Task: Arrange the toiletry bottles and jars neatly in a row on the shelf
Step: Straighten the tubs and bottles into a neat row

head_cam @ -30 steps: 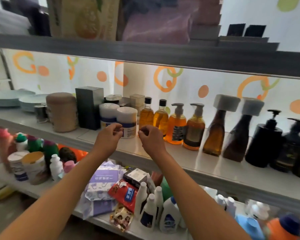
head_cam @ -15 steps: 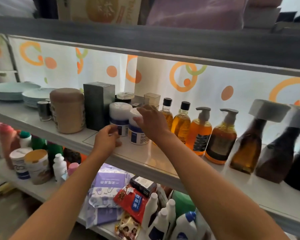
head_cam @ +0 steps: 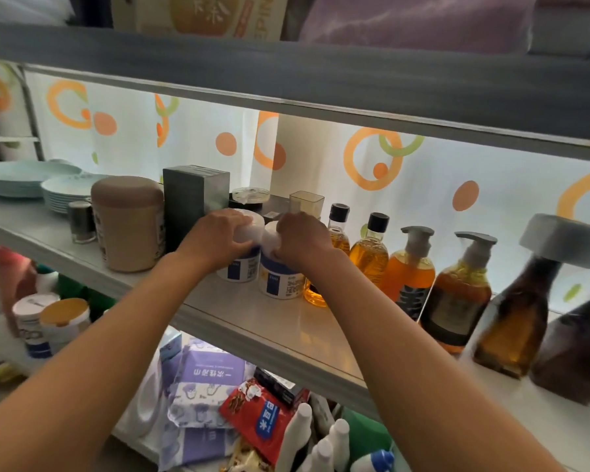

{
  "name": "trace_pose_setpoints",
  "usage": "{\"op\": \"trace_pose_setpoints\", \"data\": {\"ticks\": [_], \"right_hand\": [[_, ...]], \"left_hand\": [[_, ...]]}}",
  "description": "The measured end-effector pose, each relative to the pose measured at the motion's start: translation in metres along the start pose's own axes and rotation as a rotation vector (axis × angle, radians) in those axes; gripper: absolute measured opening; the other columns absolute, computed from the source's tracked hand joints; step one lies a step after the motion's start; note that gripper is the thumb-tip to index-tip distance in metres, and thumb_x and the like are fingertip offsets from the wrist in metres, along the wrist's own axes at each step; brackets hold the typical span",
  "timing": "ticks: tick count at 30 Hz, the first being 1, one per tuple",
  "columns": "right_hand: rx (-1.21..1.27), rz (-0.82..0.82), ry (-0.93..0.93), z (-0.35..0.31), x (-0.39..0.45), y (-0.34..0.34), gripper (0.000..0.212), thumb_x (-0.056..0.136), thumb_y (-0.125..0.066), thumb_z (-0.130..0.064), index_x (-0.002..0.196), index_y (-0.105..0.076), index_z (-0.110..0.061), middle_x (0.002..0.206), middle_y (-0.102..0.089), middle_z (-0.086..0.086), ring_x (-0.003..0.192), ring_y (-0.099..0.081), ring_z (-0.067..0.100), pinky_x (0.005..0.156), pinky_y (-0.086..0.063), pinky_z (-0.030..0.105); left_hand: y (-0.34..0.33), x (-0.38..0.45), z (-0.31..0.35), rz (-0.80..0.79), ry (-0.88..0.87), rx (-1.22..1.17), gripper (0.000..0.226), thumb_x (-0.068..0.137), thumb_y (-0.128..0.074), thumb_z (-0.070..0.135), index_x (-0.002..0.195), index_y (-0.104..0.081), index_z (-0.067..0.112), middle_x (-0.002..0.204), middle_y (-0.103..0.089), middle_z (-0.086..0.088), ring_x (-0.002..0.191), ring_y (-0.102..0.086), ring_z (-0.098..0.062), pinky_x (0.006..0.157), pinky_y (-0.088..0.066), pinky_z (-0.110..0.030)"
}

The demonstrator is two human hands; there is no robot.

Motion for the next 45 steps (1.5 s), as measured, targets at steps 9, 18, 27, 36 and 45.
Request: {"op": "trace_pose_setpoints", "data": {"ticks": [9, 18, 27, 36, 45], "right_hand": [[0.031, -0.025, -0.041, 0.002, 0.002, -0.004, 0.049, 0.084, -0.073, -0.031, 0.123, -0.058, -0.007, 0.116, -0.066, 0.011, 0.101, -0.065, 0.026, 0.083, -0.054, 0.034], [-0.021, -0.029, -0.036, 0.000, 0.002, -0.010, 0.044, 0.090, -0.068, -0.026, 0.127, -0.055, -0.008, 0.120, -0.066, 0.010, 0.105, -0.064, 0.026, 0.080, -0.048, 0.031], [0.115, 0.047, -0.022, 0.004, -0.031, -0.002, 0.074, 0.097, -0.056, -0.025, 0.154, -0.015, -0.005, 0.165, -0.009, 0.011, 0.153, 0.000, 0.025, 0.122, -0.007, 0.040], [0.383, 0.223, -0.186, 0.069, -0.151, 0.011, 0.051, 0.098, -0.046, -0.011, 0.148, -0.035, -0.010, 0.155, -0.038, 0.008, 0.144, -0.031, 0.024, 0.115, -0.029, 0.033], [0.731, 0.183, -0.375, 0.107, -0.179, -0.018, 0.044, 0.094, -0.053, -0.010, 0.137, -0.057, -0.016, 0.140, -0.059, 0.003, 0.128, -0.054, 0.016, 0.103, -0.040, 0.024]], "left_hand": [[0.011, 0.014, 0.017, -0.026, 0.027, 0.131, 0.026, 0.083, -0.071, 0.032, 0.098, -0.066, 0.011, 0.097, -0.066, -0.008, 0.078, -0.051, -0.015, 0.069, -0.035, -0.026], [0.013, 0.020, 0.026, -0.208, 0.061, 0.257, 0.007, 0.093, -0.057, 0.023, 0.097, -0.059, 0.017, 0.101, -0.065, -0.009, 0.082, -0.054, -0.020, 0.069, -0.038, -0.031], [0.020, -0.009, 0.053, -0.169, 0.037, 0.265, 0.027, 0.084, -0.064, 0.033, 0.108, -0.056, 0.025, 0.119, -0.059, -0.001, 0.104, -0.055, -0.022, 0.084, -0.052, -0.043], [-0.007, -0.059, 0.122, 0.079, 0.179, -0.368, 0.019, 0.094, -0.055, 0.013, 0.110, -0.064, 0.012, 0.109, -0.063, 0.001, 0.099, -0.059, -0.017, 0.087, -0.051, -0.032], [-0.067, -0.083, 0.167, 0.063, 0.219, -0.618, 0.030, 0.092, -0.052, 0.005, 0.114, -0.071, 0.012, 0.114, -0.069, -0.001, 0.104, -0.062, -0.015, 0.086, -0.042, -0.022]]}}
Point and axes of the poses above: each hand's wrist, its own x-axis towards the middle knuckle, its own y-axis out of the back of the hand, z = x × y, the point moved 4 cm from there along x, towards the middle knuckle
